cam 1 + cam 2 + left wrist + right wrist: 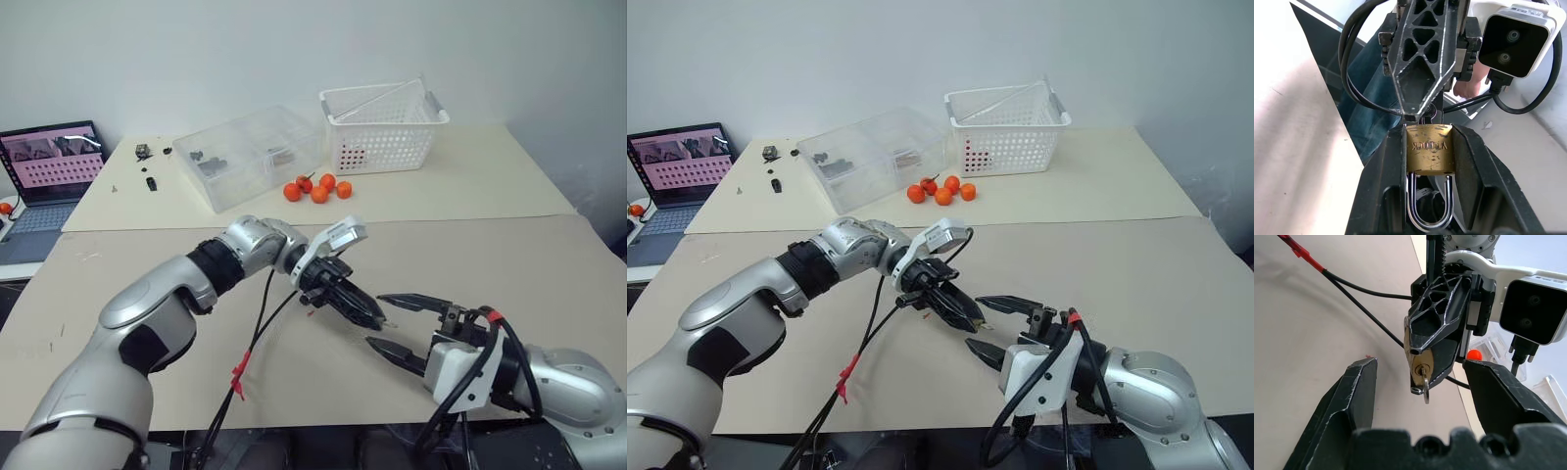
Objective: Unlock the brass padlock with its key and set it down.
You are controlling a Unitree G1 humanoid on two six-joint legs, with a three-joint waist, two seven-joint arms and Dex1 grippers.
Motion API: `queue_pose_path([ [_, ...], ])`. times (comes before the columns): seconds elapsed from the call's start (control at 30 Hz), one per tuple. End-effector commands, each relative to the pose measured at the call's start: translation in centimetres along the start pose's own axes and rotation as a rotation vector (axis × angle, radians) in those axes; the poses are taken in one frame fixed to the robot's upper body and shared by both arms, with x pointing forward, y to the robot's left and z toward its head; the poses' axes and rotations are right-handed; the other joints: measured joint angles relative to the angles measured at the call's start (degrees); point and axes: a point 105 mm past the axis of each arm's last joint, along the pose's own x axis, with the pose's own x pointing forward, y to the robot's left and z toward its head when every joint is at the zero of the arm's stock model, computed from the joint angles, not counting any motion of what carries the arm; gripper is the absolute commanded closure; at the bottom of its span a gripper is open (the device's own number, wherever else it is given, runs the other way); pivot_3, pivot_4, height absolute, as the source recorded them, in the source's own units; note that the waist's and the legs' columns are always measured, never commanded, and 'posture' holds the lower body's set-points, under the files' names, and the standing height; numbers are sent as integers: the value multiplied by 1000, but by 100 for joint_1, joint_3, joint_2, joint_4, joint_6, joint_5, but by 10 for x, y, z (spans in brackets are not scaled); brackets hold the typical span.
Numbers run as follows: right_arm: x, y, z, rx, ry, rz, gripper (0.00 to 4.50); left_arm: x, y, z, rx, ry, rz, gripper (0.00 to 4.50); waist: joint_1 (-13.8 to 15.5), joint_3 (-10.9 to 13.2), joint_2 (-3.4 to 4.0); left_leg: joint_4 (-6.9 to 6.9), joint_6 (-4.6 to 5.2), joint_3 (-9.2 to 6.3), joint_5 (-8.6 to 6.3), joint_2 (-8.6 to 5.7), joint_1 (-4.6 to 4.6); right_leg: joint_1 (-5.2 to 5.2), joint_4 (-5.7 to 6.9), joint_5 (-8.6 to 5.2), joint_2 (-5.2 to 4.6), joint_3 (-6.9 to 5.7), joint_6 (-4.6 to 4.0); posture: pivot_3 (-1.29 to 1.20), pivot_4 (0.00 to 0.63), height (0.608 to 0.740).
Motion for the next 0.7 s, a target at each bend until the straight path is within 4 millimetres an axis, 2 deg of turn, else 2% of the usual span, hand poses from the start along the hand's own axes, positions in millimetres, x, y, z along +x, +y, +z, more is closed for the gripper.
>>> queue_pose_path([
  [0.03,-2,2,12,-30,-40,-1,2558,2,-6,4,17,13,-28,3667,-3,-1,1,0,0,1,0,-1,0,-1,0,0,0,2,0,0,150,740],
  [0.07,-2,2,13,-28,-39,0,2792,2,-6,3,17,14,-27,3667,0,0,1,2,0,1,0,-1,0,0,0,0,-1,3,0,0,150,740],
  [0.1,-3,3,13,-27,-39,0,3283,2,-6,4,17,15,-27,3667,0,0,0,2,1,1,0,-1,0,0,0,0,-1,4,1,0,150,740],
  [0.2,-3,3,13,-26,-38,-3,4292,2,-5,4,17,18,-27,3667,-1,1,-1,5,1,3,0,-2,0,0,1,-3,-1,5,5,0,150,740],
  [0.23,-3,3,13,-26,-38,-4,4468,3,-5,5,18,18,-27,3667,-1,1,-1,5,1,3,0,-1,1,0,1,-5,-1,4,10,0,150,740],
  [0.7,-3,2,12,-32,-30,-13,4479,5,-4,5,24,17,-33,3667,-1,1,-2,5,4,3,-2,-1,1,0,0,-8,0,5,13,0,150,740],
])
